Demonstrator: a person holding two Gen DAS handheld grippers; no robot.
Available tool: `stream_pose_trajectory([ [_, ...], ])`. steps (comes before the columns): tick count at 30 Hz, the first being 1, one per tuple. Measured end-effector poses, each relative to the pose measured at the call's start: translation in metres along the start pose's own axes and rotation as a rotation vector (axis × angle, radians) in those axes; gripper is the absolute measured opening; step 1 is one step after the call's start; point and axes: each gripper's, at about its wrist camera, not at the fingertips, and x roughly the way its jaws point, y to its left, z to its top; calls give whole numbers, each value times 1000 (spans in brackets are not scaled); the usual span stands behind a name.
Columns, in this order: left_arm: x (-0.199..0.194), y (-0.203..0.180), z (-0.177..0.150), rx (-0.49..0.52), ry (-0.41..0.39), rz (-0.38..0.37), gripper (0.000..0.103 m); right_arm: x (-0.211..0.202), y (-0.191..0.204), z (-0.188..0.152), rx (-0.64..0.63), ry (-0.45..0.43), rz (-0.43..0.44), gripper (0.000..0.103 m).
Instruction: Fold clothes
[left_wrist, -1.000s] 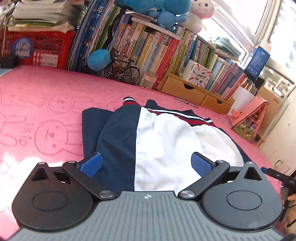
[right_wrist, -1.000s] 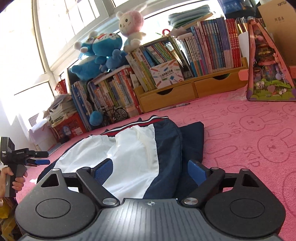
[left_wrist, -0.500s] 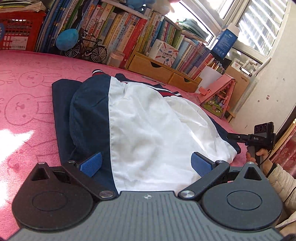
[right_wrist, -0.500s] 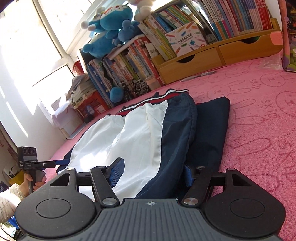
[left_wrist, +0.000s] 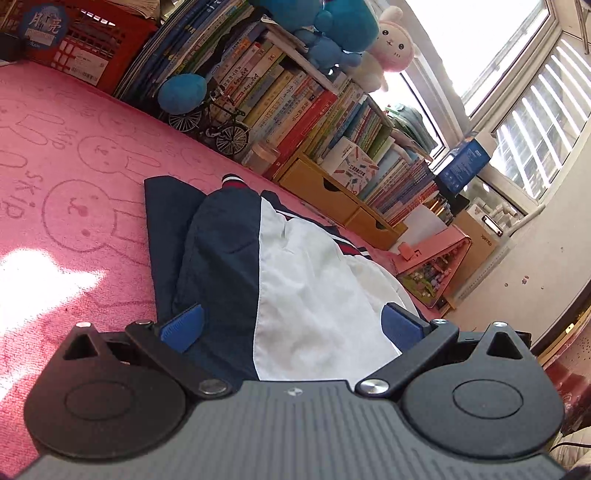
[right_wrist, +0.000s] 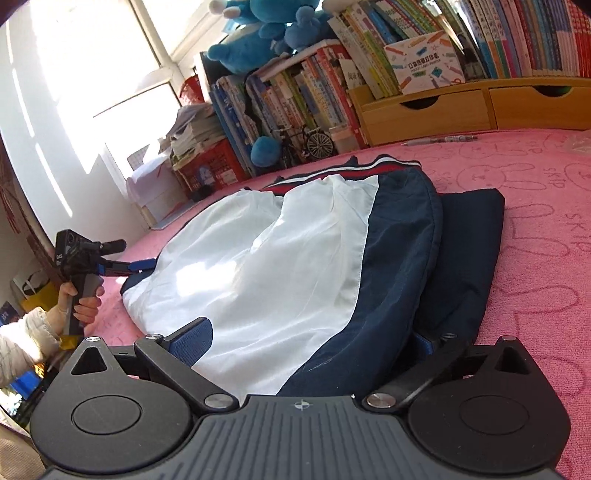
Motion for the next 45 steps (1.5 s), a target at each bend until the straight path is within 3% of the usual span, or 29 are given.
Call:
stream_pose_trajectory([
  [4, -11, 9, 9, -37, -118, 6, 103, 0, 3, -3, -36, 12, -23, 103],
  [6, -5, 19, 14, -110, -49, -37, 103, -1, -4, -3, -4, 2, 4, 103],
  [8, -2, 20, 12, -114, -14, -72, 103, -4, -12, -3, 40, -12, 39, 103],
  [11, -9, 12, 8, -38, -26, -102, 103, -5, -22, -3, 101, -32, 83, 103],
  [14, -16, 18, 6, -80, -17, -113, 103, -6, -28, -2, 135, -44, 104, 103],
  [17, -20, 25, 3, -108, 20, -95, 103, -7, -31, -3, 156, -52, 115, 103],
  [24, -12, 1, -12, 67, 86, 10, 103, -4, -31, -4, 188, -68, 120, 103],
  [28, -8, -21, -26, 214, 72, 116, 103, -1, -18, -4, 157, -69, 55, 103],
  [29, -9, -22, -26, 215, 74, 122, 103, 1, -14, -4, 135, -62, 35, 103],
  [31, -13, -15, -23, 126, 53, 94, 100, 3, -4, -4, 92, -45, 6, 102],
  [32, -19, -10, -20, 47, 29, 72, 83, 2, 0, -4, 74, -35, -2, 94],
  [33, -25, -5, -17, -30, 3, 48, 30, -1, -1, -2, 80, -24, 10, 72],
  [34, -32, -2, -13, -91, -26, 10, 5, -5, -1, 0, 85, -12, 23, 55],
  [35, -36, -3, -11, -95, -41, -31, 2, -9, -2, 2, 95, -2, 38, 30],
  [37, -40, -13, -10, -45, -34, -62, 2, -20, -11, 5, 140, -11, 122, 24],
  [40, -32, -25, -14, 35, 32, -10, 4, -28, -8, 5, 45, 31, 93, 24],
  [41, -28, -20, -16, 11, 55, 16, 15, -25, -9, 2, 36, 62, 74, 26],
  [42, -23, -15, -19, -16, 77, 38, 42, -21, -13, -2, 47, 98, 63, 29],
  [43, -19, -8, -21, -51, 89, 33, 58, -17, -17, -6, 68, 118, 61, 28],
  [45, -16, -6, -25, -67, 87, 46, 55, -19, -27, -13, 142, 86, 95, 28],
])
